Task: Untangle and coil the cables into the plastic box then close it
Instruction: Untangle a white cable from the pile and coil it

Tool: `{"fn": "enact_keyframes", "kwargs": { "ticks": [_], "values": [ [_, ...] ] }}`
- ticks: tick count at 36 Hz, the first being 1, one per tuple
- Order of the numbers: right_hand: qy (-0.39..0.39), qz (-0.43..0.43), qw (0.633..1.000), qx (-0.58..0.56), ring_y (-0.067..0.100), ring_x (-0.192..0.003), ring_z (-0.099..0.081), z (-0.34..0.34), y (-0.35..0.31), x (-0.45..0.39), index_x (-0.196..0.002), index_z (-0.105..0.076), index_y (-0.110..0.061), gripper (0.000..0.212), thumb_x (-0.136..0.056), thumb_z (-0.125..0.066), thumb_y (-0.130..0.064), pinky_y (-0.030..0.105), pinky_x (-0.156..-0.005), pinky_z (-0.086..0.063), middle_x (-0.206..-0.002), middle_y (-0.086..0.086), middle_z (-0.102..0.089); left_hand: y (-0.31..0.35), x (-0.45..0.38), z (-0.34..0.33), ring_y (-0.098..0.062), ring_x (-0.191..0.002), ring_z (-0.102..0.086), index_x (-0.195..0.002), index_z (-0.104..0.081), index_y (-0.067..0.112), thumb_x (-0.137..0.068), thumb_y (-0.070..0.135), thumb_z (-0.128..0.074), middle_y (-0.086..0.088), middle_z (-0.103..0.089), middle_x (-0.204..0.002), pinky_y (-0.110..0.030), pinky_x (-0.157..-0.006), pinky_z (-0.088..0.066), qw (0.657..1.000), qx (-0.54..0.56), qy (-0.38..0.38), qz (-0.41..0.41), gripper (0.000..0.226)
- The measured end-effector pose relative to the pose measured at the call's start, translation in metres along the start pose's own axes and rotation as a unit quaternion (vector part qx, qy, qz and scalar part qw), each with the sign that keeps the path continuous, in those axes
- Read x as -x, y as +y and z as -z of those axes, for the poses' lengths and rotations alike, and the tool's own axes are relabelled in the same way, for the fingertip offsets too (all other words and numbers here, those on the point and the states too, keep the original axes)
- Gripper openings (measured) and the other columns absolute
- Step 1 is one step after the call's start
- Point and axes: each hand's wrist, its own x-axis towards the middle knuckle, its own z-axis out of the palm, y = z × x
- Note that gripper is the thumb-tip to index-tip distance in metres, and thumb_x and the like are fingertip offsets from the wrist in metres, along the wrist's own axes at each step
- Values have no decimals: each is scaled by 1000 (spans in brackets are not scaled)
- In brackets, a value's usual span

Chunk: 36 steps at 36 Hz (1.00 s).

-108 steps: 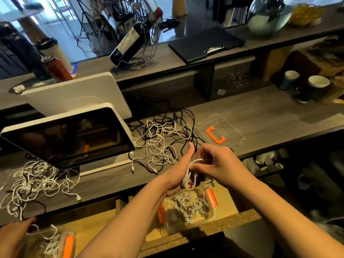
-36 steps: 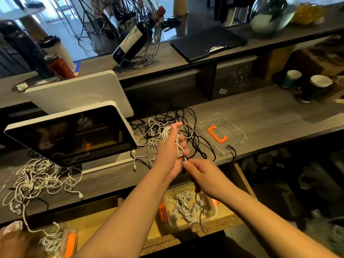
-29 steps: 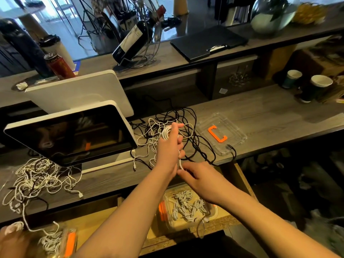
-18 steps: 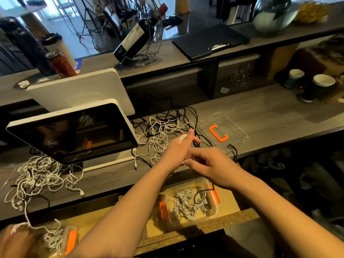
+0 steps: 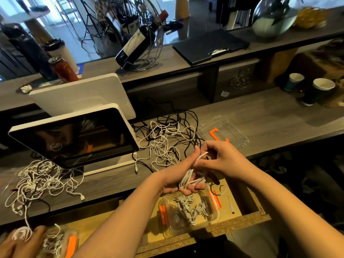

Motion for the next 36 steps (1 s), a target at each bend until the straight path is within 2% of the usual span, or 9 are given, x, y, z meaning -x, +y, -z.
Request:
{"fn": "enact_keyframes", "kwargs": {
  "ticks": [2,6,9,16,19,23,28,32,36],
  "values": [
    [-23,-2,999,-37,33,-79,-60,1,-1,-1,-87,-64,-9,20,-82,-75,-26,55,-75,-51,-83,16,-65,0,3,1,-2,-55,-43,-120,-56,16,-73,90,-49,0,-52,-77,-12,-44,-34,998,-57,-6,12,87],
    [-55,-11,995,-78,45,-85,-59,3,-1,-1,-93,-68,-7,19,-88,-71,-26,60,-79,-50,-89,26,-64,2,6,-3,-2,-62,-43,-123,-68,24,-91,72,-49,7,-52,-77,-20,-56,-35,981,-193,-10,16,60],
    [-56,-24,995,-84,42,-88,-61,5,-1,1,-94,-70,-8,17,-89,-70,-25,60,-83,-50,-91,23,-67,4,12,-6,-1,-60,-46,-130,-63,11,-103,53,-41,9,-56,-76,-15,-53,-37,980,-197,-12,13,54],
    [-27,-26,995,-90,37,-81,-63,6,3,1,-89,-70,-6,23,-85,-74,-28,53,-78,-52,-85,19,-67,7,17,-4,-7,-63,-45,-127,-65,18,-105,41,-47,1,-53,-77,-16,-52,-41,982,-189,-18,-20,37],
    [-24,-36,994,-98,29,-71,-61,5,6,0,-87,-69,-6,18,-88,-72,-24,43,-69,-52,-78,15,-68,7,16,-4,-10,-61,-48,-124,-60,18,-104,45,-41,-1,-60,-77,-17,-50,-43,985,-165,35,-41,39],
    [20,-55,993,-105,9,-62,-60,6,11,-2,-87,-69,-7,21,-91,-68,-27,19,-59,-47,-70,-1,-67,8,12,1,-12,-63,-58,-111,-56,11,-96,51,-41,-6,-69,-83,-19,-52,-49,977,-134,129,-102,45],
    [21,-78,992,-98,6,-53,-45,-2,19,0,-82,-63,-5,33,-97,-58,-34,21,-52,-37,-67,6,-59,6,6,3,-18,-68,-62,-133,-51,25,-97,46,-43,-13,-72,-89,-23,-56,-56,974,-27,157,-163,43],
    [43,-82,990,-110,-2,-48,-46,-10,17,2,-79,-62,-9,28,-101,-54,-24,13,-52,-35,-52,-15,-54,7,2,0,-20,-81,-68,-138,-57,26,-96,45,-45,-13,-71,-97,-38,-86,-61,966,26,175,-189,47],
    [56,-95,989,-103,-1,-51,-47,-17,17,4,-79,-66,-8,35,-102,-52,-30,23,-57,-37,-56,-10,-54,9,1,-3,-22,-102,-71,-130,-64,27,-103,41,-40,-11,-74,-111,-31,-88,-59,947,59,226,-222,38]
  ]
}}
